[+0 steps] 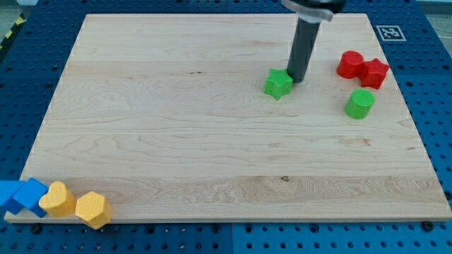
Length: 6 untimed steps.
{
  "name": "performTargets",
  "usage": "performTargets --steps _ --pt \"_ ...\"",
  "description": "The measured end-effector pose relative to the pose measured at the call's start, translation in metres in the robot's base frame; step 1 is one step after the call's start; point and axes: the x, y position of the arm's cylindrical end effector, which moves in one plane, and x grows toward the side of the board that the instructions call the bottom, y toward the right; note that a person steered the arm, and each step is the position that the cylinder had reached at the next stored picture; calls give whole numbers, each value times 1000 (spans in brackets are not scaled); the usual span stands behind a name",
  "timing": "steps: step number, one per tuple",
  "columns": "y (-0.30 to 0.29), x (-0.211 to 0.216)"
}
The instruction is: Put your hand vertically above the red circle
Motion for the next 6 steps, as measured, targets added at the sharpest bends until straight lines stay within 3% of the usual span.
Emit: performTargets --steps 2,5,6 --pt "8 -53" --pt "119 -58" --pt "121 -79"
